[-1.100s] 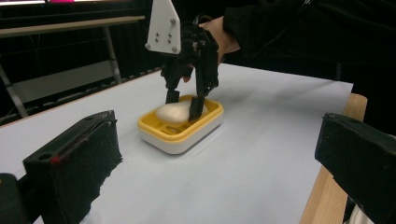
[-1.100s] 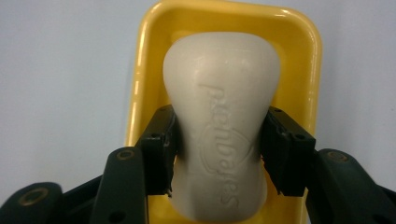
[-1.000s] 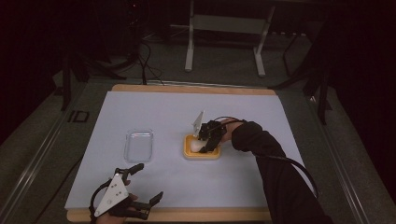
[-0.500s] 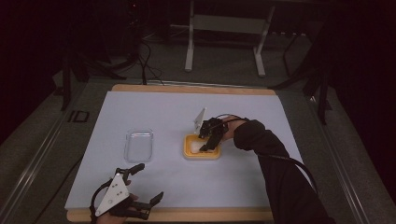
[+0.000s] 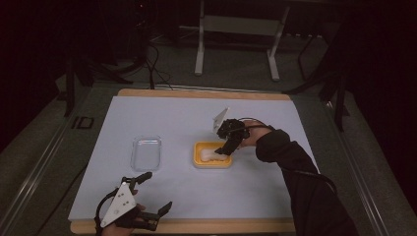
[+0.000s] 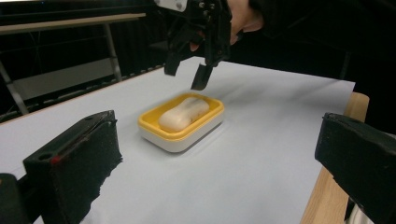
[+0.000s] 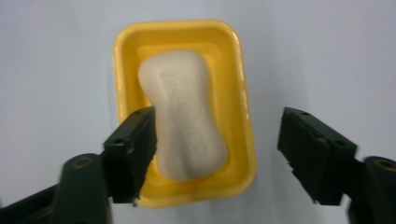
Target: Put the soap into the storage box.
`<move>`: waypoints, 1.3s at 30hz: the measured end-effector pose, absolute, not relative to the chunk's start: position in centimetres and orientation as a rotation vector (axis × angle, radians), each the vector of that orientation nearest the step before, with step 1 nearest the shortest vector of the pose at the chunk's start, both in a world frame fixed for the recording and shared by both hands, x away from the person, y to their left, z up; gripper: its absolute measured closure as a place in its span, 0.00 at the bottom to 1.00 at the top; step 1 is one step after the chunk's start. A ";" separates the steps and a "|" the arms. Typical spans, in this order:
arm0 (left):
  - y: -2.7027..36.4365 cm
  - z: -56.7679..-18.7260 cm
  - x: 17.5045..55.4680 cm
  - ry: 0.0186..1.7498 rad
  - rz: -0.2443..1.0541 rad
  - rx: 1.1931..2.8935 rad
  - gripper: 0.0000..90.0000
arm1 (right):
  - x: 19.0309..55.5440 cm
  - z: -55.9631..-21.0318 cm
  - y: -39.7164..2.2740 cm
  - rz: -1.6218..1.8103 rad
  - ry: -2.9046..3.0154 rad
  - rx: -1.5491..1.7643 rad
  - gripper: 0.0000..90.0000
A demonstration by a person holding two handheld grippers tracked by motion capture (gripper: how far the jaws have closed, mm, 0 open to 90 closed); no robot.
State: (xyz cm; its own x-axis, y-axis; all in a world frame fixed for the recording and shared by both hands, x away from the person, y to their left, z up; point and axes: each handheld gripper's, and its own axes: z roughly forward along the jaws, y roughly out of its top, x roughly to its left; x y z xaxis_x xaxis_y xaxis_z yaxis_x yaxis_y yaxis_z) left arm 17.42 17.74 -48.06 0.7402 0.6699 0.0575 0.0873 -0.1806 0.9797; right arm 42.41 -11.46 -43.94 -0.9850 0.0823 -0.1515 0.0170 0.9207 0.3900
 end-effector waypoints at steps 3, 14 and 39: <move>17.7 -48.1 17.4 0.608 0.581 1.698 0.00 | 42.2 -43.7 -12.4 0.632 2.886 0.155 0.26; 17.6 -48.1 17.4 0.601 0.573 1.702 0.00 | 41.1 -42.9 -16.0 0.735 2.792 0.358 0.11; 17.5 -48.1 17.4 0.593 0.567 1.709 0.00 | 35.5 -47.1 -22.4 0.948 2.437 0.946 0.15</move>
